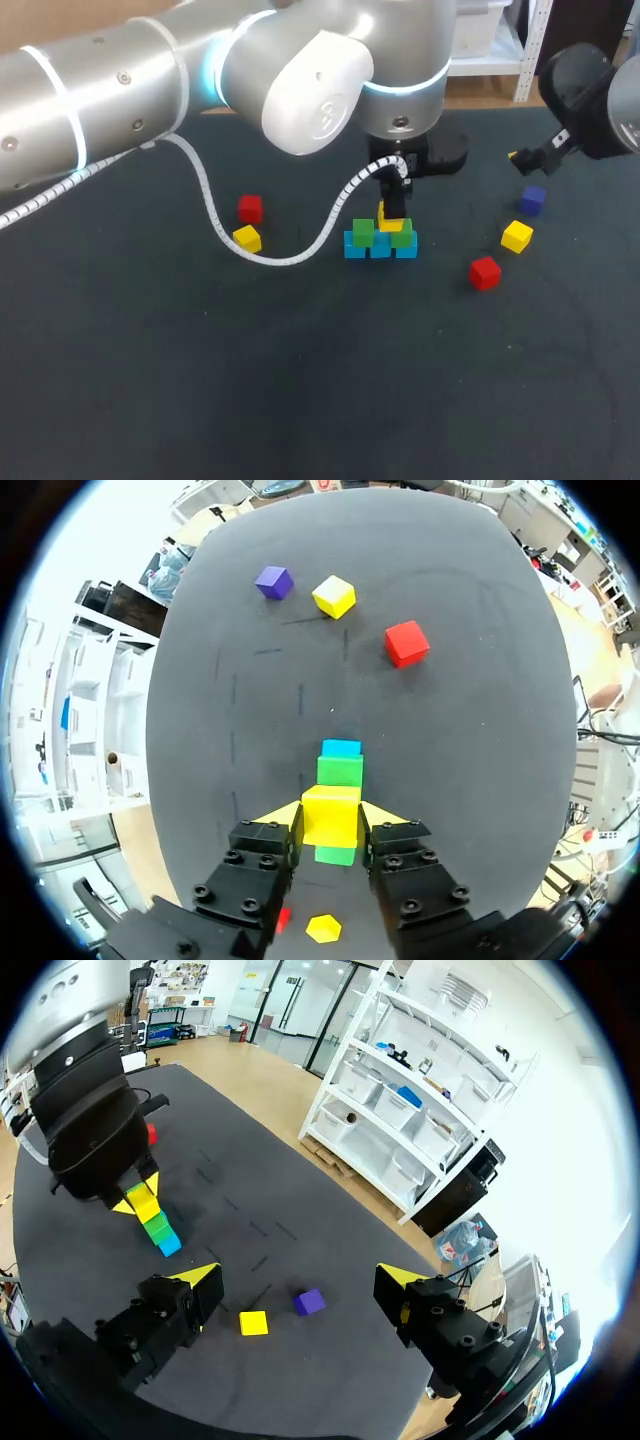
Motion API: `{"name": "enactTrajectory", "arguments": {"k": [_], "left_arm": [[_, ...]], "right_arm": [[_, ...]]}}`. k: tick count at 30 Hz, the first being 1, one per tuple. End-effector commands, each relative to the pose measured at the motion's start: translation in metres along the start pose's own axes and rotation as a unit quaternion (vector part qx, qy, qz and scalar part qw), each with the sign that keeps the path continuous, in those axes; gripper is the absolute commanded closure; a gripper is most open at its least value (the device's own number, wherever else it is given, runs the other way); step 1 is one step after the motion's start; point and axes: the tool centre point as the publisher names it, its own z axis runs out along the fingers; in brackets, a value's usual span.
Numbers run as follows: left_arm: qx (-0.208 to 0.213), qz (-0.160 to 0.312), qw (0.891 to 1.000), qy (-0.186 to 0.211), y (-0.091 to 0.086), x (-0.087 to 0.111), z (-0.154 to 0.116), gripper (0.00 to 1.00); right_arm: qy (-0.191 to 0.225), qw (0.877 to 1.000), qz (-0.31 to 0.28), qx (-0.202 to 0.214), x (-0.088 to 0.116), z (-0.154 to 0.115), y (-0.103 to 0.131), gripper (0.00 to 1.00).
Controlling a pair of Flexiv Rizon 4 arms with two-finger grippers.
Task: Place the blue cubes, place green cubes on the blue cubes, place the yellow cubes on the green cubes, then place the red cubes on the yellow cubes, and place purple cube on the red cubes.
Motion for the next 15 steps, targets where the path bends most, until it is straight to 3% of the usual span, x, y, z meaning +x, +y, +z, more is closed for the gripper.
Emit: {"name": "enactTrajectory", "arguments": {"k": [1, 15], "left_arm": [[0.000, 0.005, 1.000, -0.002, -0.0047, -0.0034, 0.0013, 0.77], [-0.007, 0.005, 1.000, -0.007, -0.0002, -0.0127, 0.0019, 0.70]], "right_arm": [[-0.005, 1.000, 0.001, 0.004, 0.0024, 0.0004, 0.0015, 0.00], [-0.005, 1.000, 0.001, 0.004, 0.0024, 0.0004, 0.0015, 0.00]]}}
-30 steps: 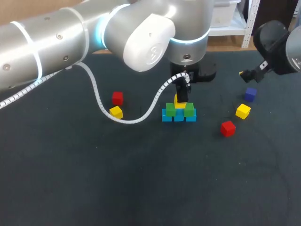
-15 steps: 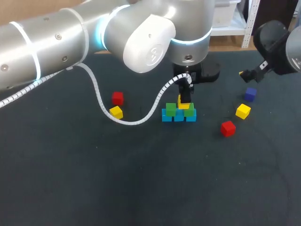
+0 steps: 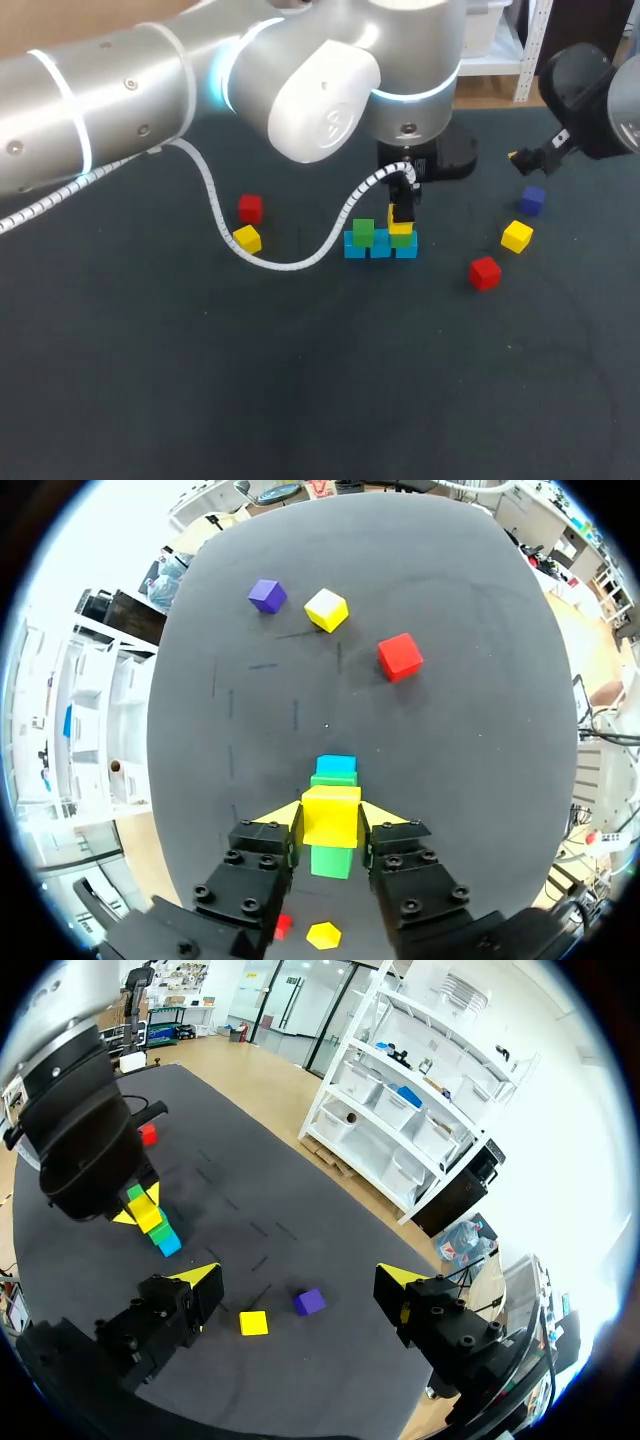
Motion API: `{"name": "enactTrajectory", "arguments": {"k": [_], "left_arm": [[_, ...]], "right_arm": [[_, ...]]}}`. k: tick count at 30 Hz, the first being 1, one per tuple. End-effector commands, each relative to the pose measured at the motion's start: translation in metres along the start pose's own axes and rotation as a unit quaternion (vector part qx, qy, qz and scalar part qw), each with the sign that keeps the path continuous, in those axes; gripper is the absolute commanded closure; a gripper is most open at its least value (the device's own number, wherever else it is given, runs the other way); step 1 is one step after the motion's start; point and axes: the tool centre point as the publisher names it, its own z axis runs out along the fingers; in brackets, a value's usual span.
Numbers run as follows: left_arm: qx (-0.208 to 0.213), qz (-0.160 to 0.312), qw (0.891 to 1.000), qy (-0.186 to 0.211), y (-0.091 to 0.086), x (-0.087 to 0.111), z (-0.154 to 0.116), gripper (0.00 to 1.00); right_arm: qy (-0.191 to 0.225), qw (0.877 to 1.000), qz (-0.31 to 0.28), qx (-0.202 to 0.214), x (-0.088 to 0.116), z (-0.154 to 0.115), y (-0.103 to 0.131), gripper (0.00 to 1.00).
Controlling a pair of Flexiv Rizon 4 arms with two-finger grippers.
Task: Place the blue cubes, place green cubes on the blue cubes, place the yellow cubes on the green cubes, then place the red cubes on the yellow cubes, and place purple cube on the red cubes.
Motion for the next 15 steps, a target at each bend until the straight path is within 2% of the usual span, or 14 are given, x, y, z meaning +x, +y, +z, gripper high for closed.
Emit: {"name": "enactTrajectory", "arguments": {"k": [1, 3, 4, 6, 15], "left_arm": [[0.001, 0.000, 1.000, 0.002, 0.0024, -0.0013, 0.0011, 0.69], [0.003, 0.003, 1.000, 0.003, 0.0020, -0.0012, 0.0008, 0.64], [0.003, 0.004, 1.000, 0.003, 0.0014, -0.0012, 0.0005, 0.56], [0.003, 0.008, 1.000, 0.006, -0.0002, -0.0012, 0.0003, 0.00], [0.011, 0.002, 1.000, 0.011, 0.0003, 0.0030, -0.0013, 0.00]], "right_arm": [[-0.005, 1.000, 0.001, 0.004, 0.0024, 0.0004, 0.0015, 0.00], [-0.005, 1.000, 0.001, 0.004, 0.0024, 0.0004, 0.0015, 0.00], [-0.005, 1.000, 0.001, 0.004, 0.0024, 0.0004, 0.0015, 0.00], [-0.005, 1.000, 0.001, 0.004, 0.0024, 0.0004, 0.0015, 0.00], [-0.005, 1.000, 0.001, 0.004, 0.0024, 0.0004, 0.0015, 0.00]]}}
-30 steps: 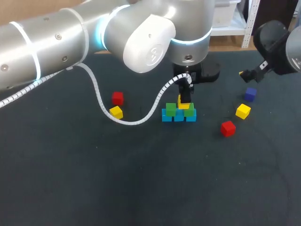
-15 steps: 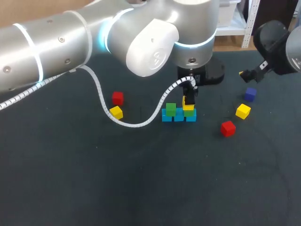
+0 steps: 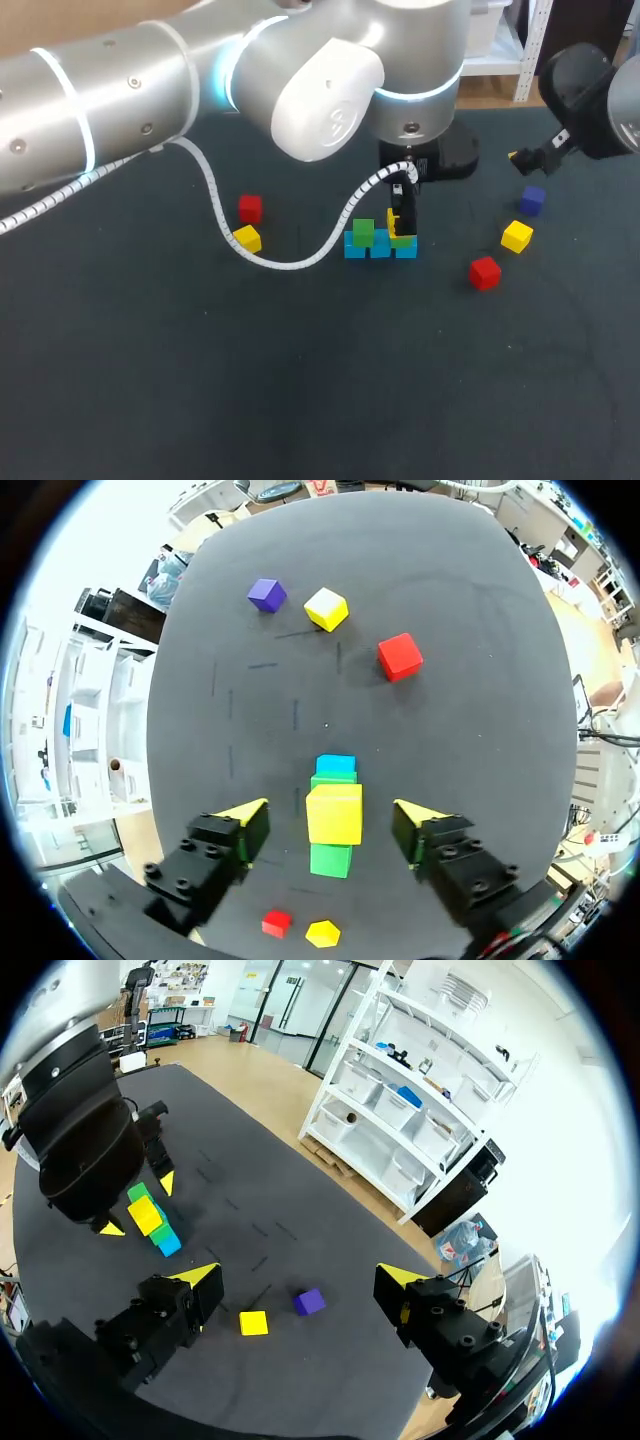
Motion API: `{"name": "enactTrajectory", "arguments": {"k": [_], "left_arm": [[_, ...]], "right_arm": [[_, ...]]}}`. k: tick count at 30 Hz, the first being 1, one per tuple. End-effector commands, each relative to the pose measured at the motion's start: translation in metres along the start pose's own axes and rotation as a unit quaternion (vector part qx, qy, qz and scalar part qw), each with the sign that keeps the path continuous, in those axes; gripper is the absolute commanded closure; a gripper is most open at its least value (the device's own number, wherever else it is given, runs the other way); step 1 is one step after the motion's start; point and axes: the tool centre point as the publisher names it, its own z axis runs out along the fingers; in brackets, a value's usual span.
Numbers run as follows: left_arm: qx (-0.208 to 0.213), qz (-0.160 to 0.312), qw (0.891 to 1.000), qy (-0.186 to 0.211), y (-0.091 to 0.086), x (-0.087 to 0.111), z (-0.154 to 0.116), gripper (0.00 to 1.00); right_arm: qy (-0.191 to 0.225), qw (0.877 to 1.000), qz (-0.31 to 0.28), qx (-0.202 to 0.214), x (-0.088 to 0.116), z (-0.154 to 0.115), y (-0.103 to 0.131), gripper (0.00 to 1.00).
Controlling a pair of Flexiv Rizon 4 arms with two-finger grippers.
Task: Place the blue cubes, place green cubes on the blue cubes, place the yellow cubes on the green cubes, then place the red cubes on the yellow cubes, and place purple cube on the red cubes.
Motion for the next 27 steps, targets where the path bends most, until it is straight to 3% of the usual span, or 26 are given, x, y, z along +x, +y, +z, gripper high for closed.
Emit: {"name": "enactTrajectory", "arguments": {"k": [1, 11, 27], "left_arm": [[0.011, 0.004, 1.000, 0.007, 0.001, 0.003, 0.001, 0.00], [0.049, 0.010, 0.999, 0.012, 0.003, -0.004, 0.022, 0.00], [0.059, 0.020, 0.997, 0.034, 0.012, -0.008, 0.051, 0.00]], "right_arm": [[-0.005, 1.000, 0.001, 0.004, 0.002, 0.000, 0.001, 0.00], [-0.005, 1.000, 0.001, 0.004, 0.002, 0.000, 0.001, 0.00], [-0.005, 1.000, 0.001, 0.004, 0.002, 0.000, 0.001, 0.00]]}}
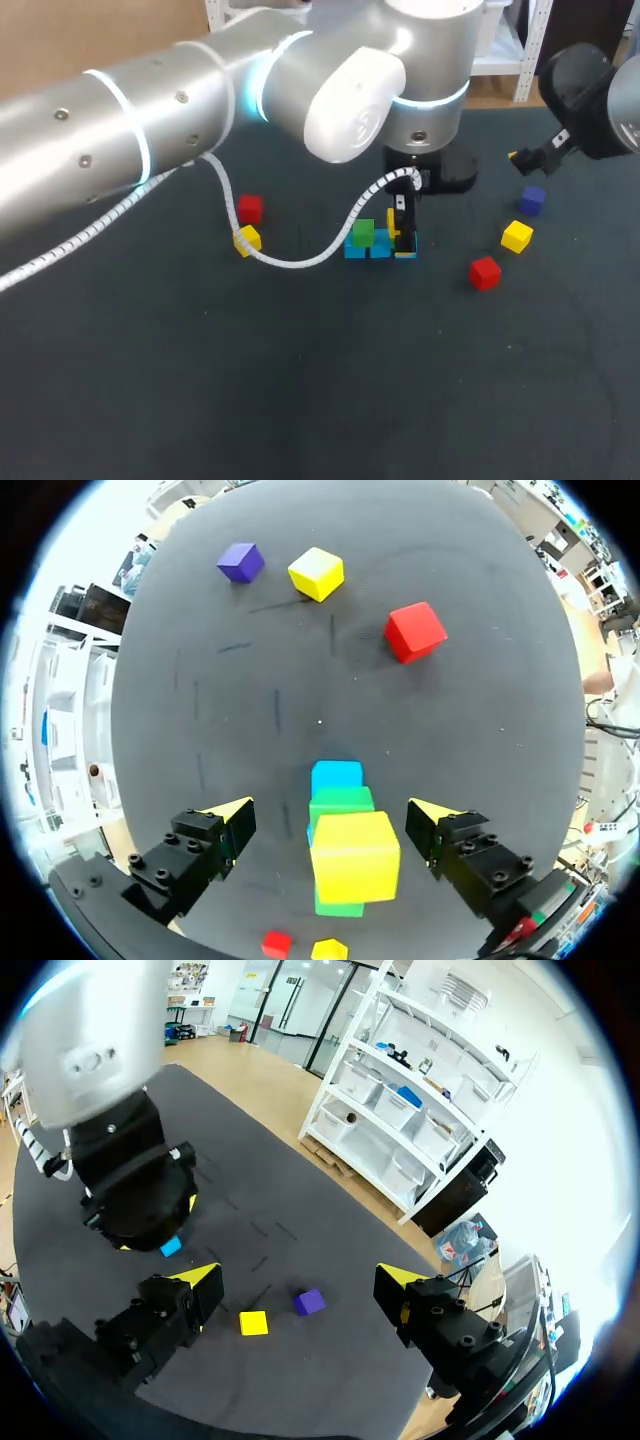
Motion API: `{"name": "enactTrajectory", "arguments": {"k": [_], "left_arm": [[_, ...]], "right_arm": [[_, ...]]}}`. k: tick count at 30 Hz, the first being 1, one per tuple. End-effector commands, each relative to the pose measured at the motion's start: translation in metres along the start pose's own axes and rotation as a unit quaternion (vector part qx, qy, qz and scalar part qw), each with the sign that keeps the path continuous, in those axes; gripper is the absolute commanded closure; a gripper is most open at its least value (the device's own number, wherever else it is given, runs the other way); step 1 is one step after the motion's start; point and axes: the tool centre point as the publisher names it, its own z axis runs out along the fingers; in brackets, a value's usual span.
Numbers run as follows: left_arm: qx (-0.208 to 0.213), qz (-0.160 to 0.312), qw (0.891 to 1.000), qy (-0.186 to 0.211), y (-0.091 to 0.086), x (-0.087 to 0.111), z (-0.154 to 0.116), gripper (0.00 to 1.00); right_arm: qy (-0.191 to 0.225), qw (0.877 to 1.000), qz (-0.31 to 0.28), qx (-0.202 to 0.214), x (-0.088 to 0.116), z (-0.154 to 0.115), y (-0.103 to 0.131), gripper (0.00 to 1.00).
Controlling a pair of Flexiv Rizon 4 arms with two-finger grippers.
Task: Place the blue cubes, place green cubes on the blue cubes, place the yellow cubes on the green cubes, then place the red cubes on the yellow cubes, and place purple cube on the red cubes.
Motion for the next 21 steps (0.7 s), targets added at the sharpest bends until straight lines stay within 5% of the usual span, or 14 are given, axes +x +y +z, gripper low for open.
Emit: {"name": "enactTrajectory", "arguments": {"k": [1, 4, 8, 12, 14, 15, 21], "left_arm": [[0.009, 0.002, 1.000, 0.006, 0.0078, -0.0047, 0.0013, 0.00], [0.008, 0.002, 1.000, 0.006, 0.0089, -0.0036, 0.0010, 0.01], [0.008, 0.003, 1.000, 0.009, 0.0099, -0.0019, 0.0019, 0.22], [0.010, 0.003, 1.000, 0.009, 0.0101, -0.0010, 0.0023, 0.30], [0.011, 0.005, 1.000, 0.009, 0.0102, -0.0003, 0.0028, 0.54], [0.012, 0.006, 1.000, 0.010, 0.0099, 0.0000, 0.0030, 0.58], [0.016, 0.009, 1.000, 0.011, 0.0091, 0.0008, 0.0046, 0.58]], "right_arm": [[-0.005, 1.000, 0.001, 0.004, 0.0024, 0.0004, 0.0015, 0.00], [-0.005, 1.000, 0.001, 0.004, 0.0024, 0.0004, 0.0015, 0.00], [-0.005, 1.000, 0.001, 0.004, 0.0024, 0.0004, 0.0015, 0.00], [-0.005, 1.000, 0.001, 0.004, 0.0024, 0.0004, 0.0015, 0.00], [-0.005, 1.000, 0.001, 0.004, 0.0024, 0.0004, 0.0015, 0.00], [-0.005, 1.000, 0.001, 0.004, 0.0024, 0.0004, 0.0015, 0.00], [-0.005, 1.000, 0.001, 0.004, 0.0024, 0.0004, 0.0015, 0.00]]}}
